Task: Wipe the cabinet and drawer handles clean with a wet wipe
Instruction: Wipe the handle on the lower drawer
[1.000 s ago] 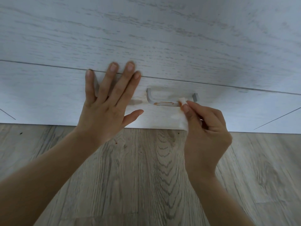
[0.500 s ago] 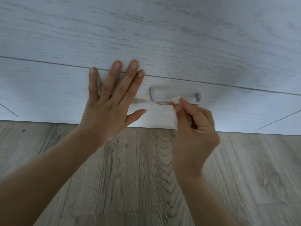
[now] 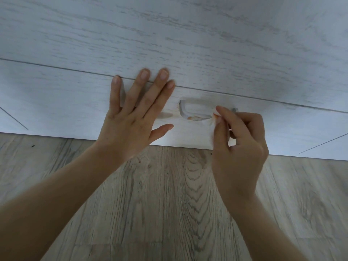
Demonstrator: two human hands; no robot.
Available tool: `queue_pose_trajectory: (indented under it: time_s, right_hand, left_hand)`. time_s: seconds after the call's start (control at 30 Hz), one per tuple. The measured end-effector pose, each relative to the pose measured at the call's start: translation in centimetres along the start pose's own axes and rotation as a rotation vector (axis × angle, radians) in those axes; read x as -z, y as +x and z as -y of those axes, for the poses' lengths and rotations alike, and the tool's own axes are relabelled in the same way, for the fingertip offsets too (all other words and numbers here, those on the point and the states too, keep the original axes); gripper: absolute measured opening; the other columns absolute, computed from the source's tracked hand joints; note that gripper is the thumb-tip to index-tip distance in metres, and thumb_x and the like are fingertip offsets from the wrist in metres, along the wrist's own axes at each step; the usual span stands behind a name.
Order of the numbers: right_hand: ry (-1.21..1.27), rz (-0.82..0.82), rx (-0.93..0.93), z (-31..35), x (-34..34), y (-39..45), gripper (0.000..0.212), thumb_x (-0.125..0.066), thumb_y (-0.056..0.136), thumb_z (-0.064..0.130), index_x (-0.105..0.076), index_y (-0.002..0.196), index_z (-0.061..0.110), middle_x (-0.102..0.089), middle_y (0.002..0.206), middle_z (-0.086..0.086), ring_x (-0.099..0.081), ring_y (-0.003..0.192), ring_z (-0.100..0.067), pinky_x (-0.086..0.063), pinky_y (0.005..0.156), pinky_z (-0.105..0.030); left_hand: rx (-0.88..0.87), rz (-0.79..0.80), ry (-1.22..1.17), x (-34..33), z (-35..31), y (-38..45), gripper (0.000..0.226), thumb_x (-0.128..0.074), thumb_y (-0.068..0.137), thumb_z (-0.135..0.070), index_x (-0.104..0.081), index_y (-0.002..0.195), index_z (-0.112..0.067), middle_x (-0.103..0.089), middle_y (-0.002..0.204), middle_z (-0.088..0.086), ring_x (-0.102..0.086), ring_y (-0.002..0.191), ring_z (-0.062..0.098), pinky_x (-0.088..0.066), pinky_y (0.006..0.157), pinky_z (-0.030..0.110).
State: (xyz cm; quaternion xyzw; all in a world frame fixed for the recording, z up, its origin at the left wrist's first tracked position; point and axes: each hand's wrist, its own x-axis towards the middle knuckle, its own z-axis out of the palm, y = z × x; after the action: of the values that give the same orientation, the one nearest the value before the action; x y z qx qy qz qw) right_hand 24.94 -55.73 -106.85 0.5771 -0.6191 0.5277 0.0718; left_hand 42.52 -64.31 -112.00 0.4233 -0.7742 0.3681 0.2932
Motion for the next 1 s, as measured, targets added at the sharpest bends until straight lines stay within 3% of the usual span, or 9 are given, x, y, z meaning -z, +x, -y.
queue_pose_trajectory:
  time_s: [0.23,0.3,0.37,0.47,0.53,0.6,0.67,0.83,1.0]
  right_hand:
    - [-0.137,0.324,0.224,-1.3,1.6,0.7,0.042,-0.067,0.086,0.009,-0.056,0.123,-0.008,-0.044,0.099,-0.009,-0.04,0.089,-0.004,-0.036,0.083,-0.004]
    - [-0.065,0.359,0.136,-1.3,1.8,1.3,0.036,-0.065,0.086,0.006,-0.058,0.119,-0.009,-0.047,0.097,0.005,-0.048,0.087,0.004,-0.033,0.076,0.003]
    - [0.11,0.354,-0.075,-0.9,1.4,1.7,0.025,-0.06,0.091,0.003,-0.06,0.112,-0.01,-0.045,0.086,0.02,-0.048,0.082,0.025,-0.032,0.069,0.008]
    - [0.153,0.325,-0.177,0.4,0.1,1.6,0.018,-0.06,0.091,0.005,-0.063,0.105,-0.006,-0.045,0.077,0.021,-0.047,0.074,0.028,-0.034,0.064,0.007]
    - [0.031,0.309,-0.024,1.2,0.0,1.5,0.021,-0.066,0.088,0.009,-0.066,0.105,-0.004,-0.052,0.079,0.015,-0.054,0.072,0.01,-0.041,0.063,-0.002]
    - [-0.255,0.266,0.257,0.9,0.3,1.4,0.025,-0.067,0.088,0.017,-0.069,0.107,0.001,-0.061,0.085,-0.005,-0.055,0.075,-0.015,-0.048,0.06,-0.026]
    - [-0.433,0.25,0.392,0.0,0.9,1.7,0.031,-0.058,0.092,0.032,-0.069,0.11,0.008,-0.064,0.099,-0.009,-0.05,0.086,-0.028,-0.041,0.069,-0.037]
    - [-0.475,0.502,0.542,-1.9,2.2,2.4,0.049,-0.048,0.092,0.038,-0.055,0.128,0.005,-0.055,0.13,-0.008,-0.035,0.118,-0.024,-0.025,0.092,-0.04]
    - [-0.376,0.43,0.616,-2.5,1.5,3.6,0.032,-0.061,0.089,0.021,-0.066,0.113,0.001,-0.066,0.101,-0.014,-0.043,0.097,-0.022,-0.029,0.081,-0.035]
  left_hand:
    - [0.001,-0.002,0.0,0.0,0.0,0.1,0.083,-0.034,0.097,-0.06,0.004,0.152,-0.012,0.019,0.158,0.003,0.017,0.145,0.024,0.003,0.114,0.053]
    - [-0.015,-0.007,0.017,-0.1,0.0,0.1,0.084,-0.035,0.097,-0.06,0.003,0.152,-0.01,0.001,0.158,0.007,-0.001,0.144,0.03,-0.003,0.112,0.055]
    - [-0.026,-0.014,0.027,0.0,0.0,0.1,0.085,-0.036,0.096,-0.06,0.003,0.152,-0.009,-0.01,0.154,0.009,-0.009,0.141,0.032,-0.007,0.11,0.055]
    - [-0.005,0.004,0.003,0.1,0.0,0.2,0.084,-0.034,0.097,-0.061,0.007,0.152,-0.011,0.008,0.158,0.007,0.017,0.144,0.025,-0.003,0.111,0.055]
    - [0.003,0.015,-0.01,0.1,0.0,0.1,0.084,-0.034,0.097,-0.061,0.009,0.151,-0.012,0.024,0.157,0.002,0.024,0.142,0.022,0.001,0.112,0.054]
    - [0.002,0.02,-0.018,0.1,0.0,0.1,0.084,-0.034,0.097,-0.061,0.009,0.151,-0.013,0.028,0.155,0.0,0.024,0.142,0.021,0.005,0.114,0.052]
    - [-0.005,0.019,-0.017,0.1,0.1,0.1,0.083,-0.034,0.097,-0.06,0.007,0.152,-0.013,0.027,0.155,0.0,0.023,0.142,0.02,0.005,0.114,0.051]
    - [0.009,0.01,-0.021,0.1,0.0,0.1,0.081,-0.034,0.098,-0.059,0.005,0.152,-0.014,0.021,0.157,0.001,0.022,0.143,0.02,0.006,0.114,0.05]
    - [0.007,0.007,-0.01,0.1,0.0,0.1,0.081,-0.033,0.098,-0.059,0.007,0.152,-0.013,0.026,0.155,0.0,0.023,0.143,0.02,0.007,0.114,0.05]
